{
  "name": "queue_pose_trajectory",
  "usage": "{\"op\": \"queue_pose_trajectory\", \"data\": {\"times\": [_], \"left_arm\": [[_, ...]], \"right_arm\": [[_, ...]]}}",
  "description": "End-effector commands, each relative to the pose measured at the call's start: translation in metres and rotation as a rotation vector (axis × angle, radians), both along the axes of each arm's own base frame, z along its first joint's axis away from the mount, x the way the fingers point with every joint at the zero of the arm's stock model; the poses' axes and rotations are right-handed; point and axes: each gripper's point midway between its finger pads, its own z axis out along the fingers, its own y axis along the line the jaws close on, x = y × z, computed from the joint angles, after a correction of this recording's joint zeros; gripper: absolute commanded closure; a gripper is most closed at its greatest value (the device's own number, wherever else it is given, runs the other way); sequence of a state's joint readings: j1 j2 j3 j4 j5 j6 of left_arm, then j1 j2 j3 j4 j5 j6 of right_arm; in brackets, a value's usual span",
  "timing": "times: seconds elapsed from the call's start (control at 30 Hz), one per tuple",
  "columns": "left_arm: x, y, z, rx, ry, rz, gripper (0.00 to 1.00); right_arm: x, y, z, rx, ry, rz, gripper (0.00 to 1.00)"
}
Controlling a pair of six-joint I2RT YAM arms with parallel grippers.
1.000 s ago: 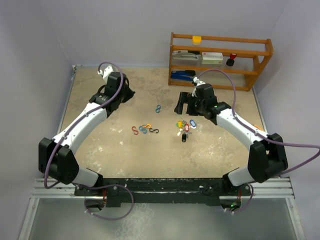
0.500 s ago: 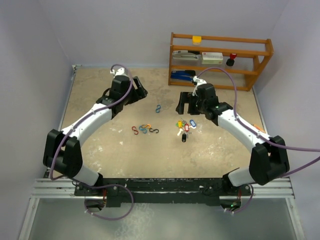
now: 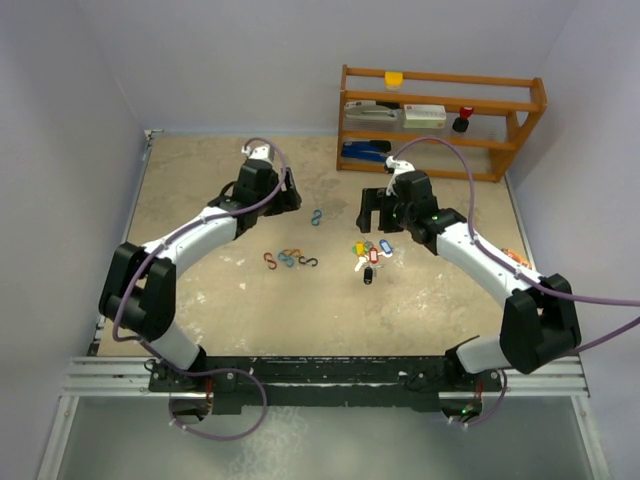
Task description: Put the keys on the keyring
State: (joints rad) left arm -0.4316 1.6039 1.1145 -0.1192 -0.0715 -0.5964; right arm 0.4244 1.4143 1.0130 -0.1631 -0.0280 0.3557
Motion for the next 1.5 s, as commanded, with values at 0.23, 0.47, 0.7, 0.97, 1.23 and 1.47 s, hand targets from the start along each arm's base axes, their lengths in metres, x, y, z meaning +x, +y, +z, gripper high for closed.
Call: {"op": "queue_pose_trajectory", "data": {"times": [0.23,0.47,0.7,0.97,1.23,1.47], "left_arm": [[0.016,-0.063,-0.036,0.2,-0.041,-0.133,0.35],[0.032,-0.063,-0.058,0.259,-0.034,-0.109,0.37],[0.038,-0.064,-0.067,0.297,-0.042,-0.126,0.38],[0.039,-0.069,-0.084,0.313,-0.019,-0.156,0.39],[0.043,-0.081,-0.087,0.32,-0.025,-0.182,0.4],[0.043,-0.086,-0.094,0.356,-0.02,-0.196,0.41]], "right_arm": [[0.001,-0.012,0.004,-0.035,-0.038,-0.037,0.01],[-0.003,-0.014,0.008,-0.034,-0.051,-0.033,0.01],[-0.005,-0.013,0.001,-0.032,-0.038,-0.026,0.01],[-0.005,-0.015,0.0,-0.039,-0.036,-0.029,0.0],[-0.005,-0.016,-0.003,-0.049,-0.033,-0.033,0.0],[-0.005,-0.016,-0.005,-0.053,-0.026,-0.031,0.0]]}}
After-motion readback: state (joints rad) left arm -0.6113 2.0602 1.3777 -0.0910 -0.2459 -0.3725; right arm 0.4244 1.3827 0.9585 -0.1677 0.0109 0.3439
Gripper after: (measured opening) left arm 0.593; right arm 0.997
